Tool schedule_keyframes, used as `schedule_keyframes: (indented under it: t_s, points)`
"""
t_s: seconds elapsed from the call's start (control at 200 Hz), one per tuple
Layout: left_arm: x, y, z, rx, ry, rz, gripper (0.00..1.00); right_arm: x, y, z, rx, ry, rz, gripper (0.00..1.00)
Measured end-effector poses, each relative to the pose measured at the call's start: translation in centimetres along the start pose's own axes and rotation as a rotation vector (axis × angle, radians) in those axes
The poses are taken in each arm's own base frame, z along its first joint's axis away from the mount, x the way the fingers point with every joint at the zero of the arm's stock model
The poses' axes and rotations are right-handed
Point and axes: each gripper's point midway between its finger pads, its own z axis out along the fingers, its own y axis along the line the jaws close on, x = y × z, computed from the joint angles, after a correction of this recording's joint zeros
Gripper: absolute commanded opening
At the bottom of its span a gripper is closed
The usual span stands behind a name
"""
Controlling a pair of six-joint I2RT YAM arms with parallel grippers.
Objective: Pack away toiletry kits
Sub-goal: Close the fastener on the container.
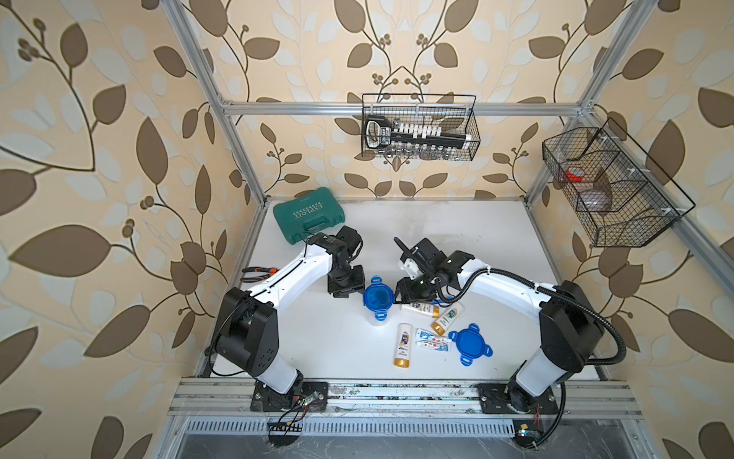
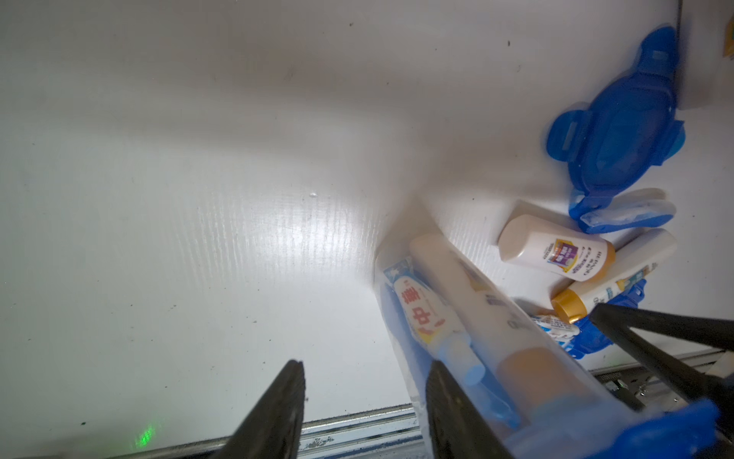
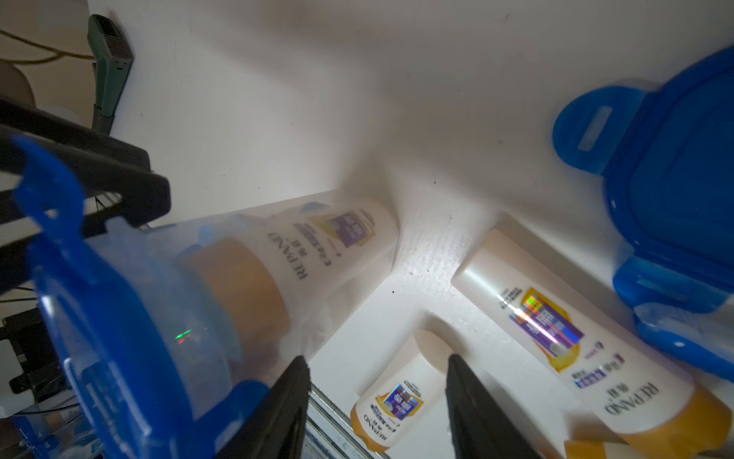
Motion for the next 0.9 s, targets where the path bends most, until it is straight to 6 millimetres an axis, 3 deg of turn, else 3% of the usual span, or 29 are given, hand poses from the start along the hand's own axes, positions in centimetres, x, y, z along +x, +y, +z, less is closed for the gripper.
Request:
schedule_keyframes:
  t_s: [0.35,0.495,0.605,0.725,0.8,0.9]
  points:
    - [2.7,1.1,0.0,-0.001,0.015,-0.020,0.54,-2.9,1.1,1.4,-0.016,0.001,-0.045,0.55]
    - [3.6,1.5,-1.0,-0.003,0.007,-0.035,0.55,-4.2,1.4,1.3,-0.036,-0.010,-0.051,0.55]
    - [3.9,2.2,-2.5,-0.012,-0.015,-0.049,0.54,-5.6,-0.1,-0.4,-0.036,-0.048,-0.012,0.57]
    - [3.4,2.0,-5.6,-0.008,-0.081,-0.048,0.54,-6.4,-1.9,-4.1,-0.006,-0.115,0.013,0.57]
    - [2.6,0.9,-7.6,0.031,-0.137,-0.029,0.53,-5.4,-1.5,-6.2,-0.012,-0.144,-0.001,0.57]
    - [1.8,-0.5,-9.6,0.087,-0.191,0.007,0.53,-2.5,0.1,-7.9,-0.041,-0.149,-0.046,0.57]
